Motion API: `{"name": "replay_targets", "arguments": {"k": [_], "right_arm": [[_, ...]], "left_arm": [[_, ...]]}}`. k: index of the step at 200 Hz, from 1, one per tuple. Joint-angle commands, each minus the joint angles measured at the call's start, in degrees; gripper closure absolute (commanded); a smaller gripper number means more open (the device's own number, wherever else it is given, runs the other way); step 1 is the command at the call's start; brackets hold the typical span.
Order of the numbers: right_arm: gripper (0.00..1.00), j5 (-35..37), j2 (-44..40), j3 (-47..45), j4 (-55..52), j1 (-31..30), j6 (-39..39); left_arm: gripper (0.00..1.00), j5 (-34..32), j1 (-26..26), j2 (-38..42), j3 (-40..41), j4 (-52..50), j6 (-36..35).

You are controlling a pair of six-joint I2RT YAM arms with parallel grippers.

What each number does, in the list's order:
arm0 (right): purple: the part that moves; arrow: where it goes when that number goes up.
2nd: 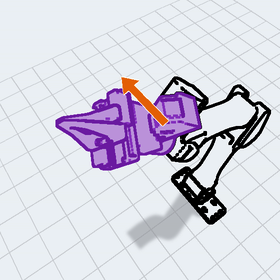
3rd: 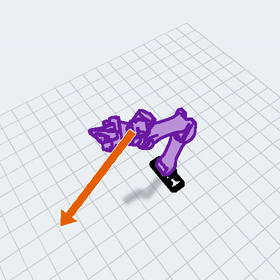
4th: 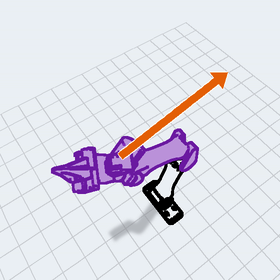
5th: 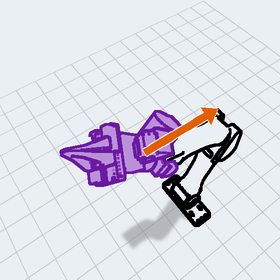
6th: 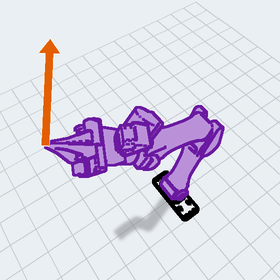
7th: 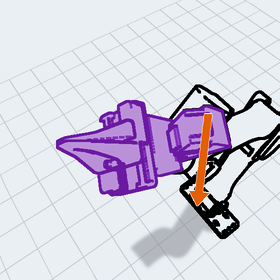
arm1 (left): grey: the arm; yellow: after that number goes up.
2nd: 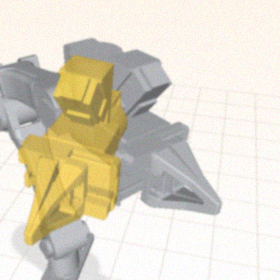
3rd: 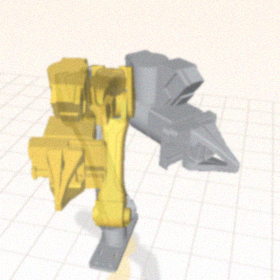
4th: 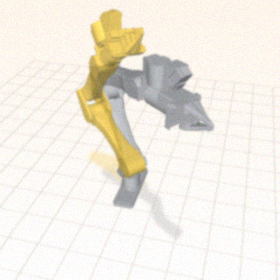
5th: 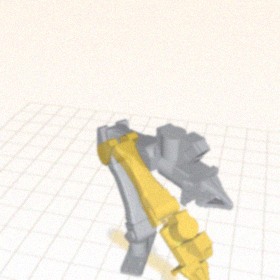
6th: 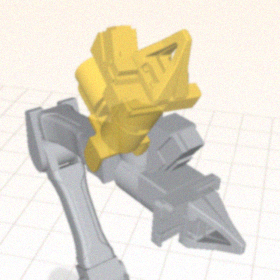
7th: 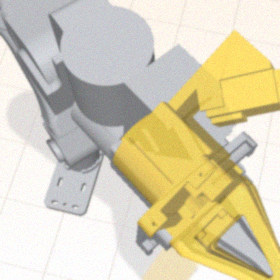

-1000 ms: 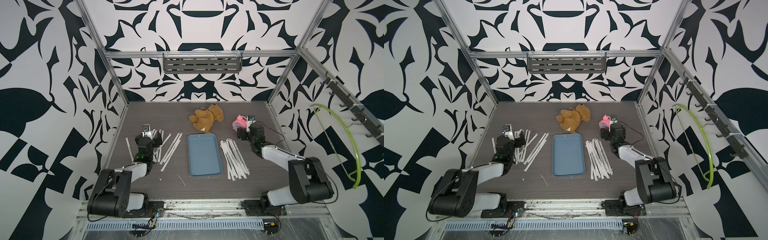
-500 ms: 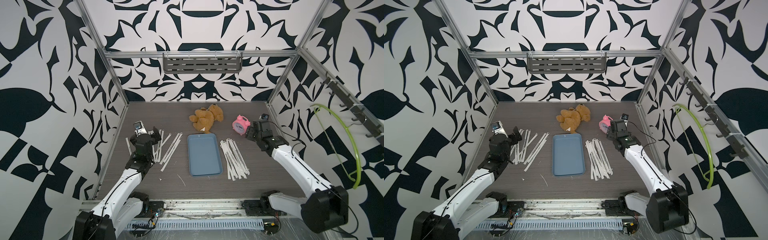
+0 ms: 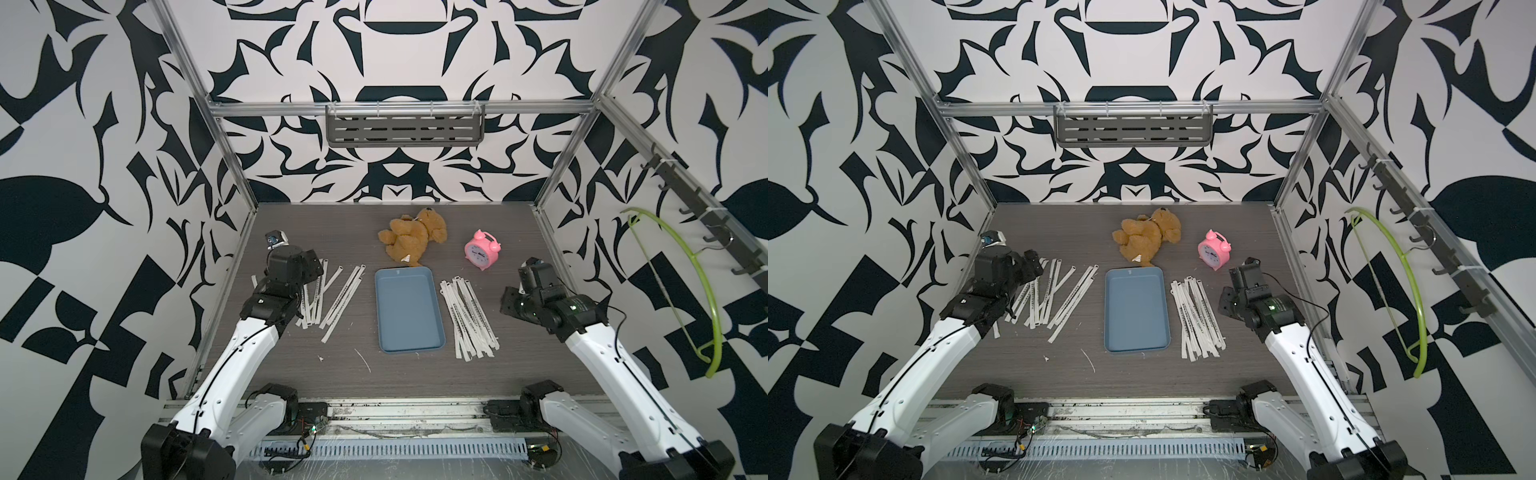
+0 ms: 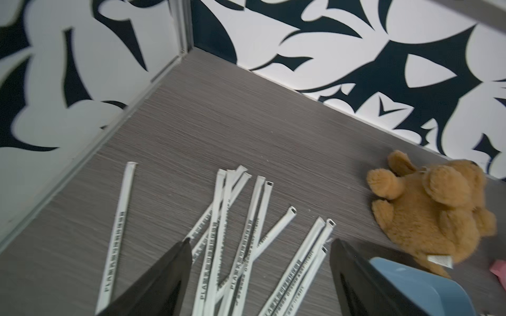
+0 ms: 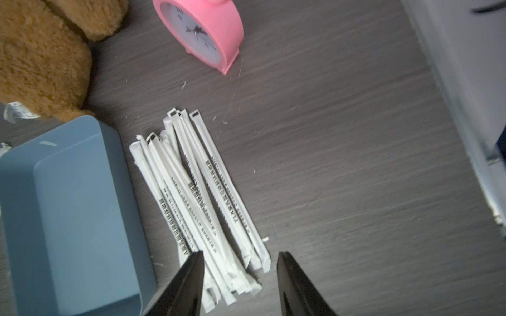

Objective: Put the straws into the storage box
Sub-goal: Pick up the straw from the center of the board.

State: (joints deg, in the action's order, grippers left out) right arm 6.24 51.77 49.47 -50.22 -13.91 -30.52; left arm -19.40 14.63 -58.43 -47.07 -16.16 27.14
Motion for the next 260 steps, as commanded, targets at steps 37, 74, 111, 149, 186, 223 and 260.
{"name": "replay_targets", "arguments": {"k": [37,74,111,149,186,223,260], "right_arm": [[0.73,-5.22,5.46,-1.16,-1.85,-7.62,-2.71],[0.7,-3.13,15.6,2.45,3.4,-18.31,-5.6],[0.79,0.32,25.46,4.58,7.46,-24.91,-6.26],[0.81,0.92,32.2,7.65,8.0,-24.96,-3.71],[0.79,1.63,35.24,8.51,9.22,-24.7,-1.32],[0.77,-0.12,38.25,8.68,10.49,-22.7,0.38],[0.76,1.14,39.7,7.59,11.39,-22.32,0.55]], "left_arm": [[0.1,14.48,0.48,-2.99,1.74,-0.23,8.11],[0.11,12.22,4.07,-3.44,2.31,-1.31,8.86],[0.11,13.42,6.0,-4.51,2.17,-2.06,9.34],[0.11,15.33,7.8,-6.38,0.66,-3.04,9.23],[0.11,17.2,10.19,-9.33,1.12,1.44,11.45],[0.1,17.45,13.19,-11.78,0.68,2.28,12.28],[0.08,18.25,13.66,-12.23,0.93,2.63,12.6]]}}
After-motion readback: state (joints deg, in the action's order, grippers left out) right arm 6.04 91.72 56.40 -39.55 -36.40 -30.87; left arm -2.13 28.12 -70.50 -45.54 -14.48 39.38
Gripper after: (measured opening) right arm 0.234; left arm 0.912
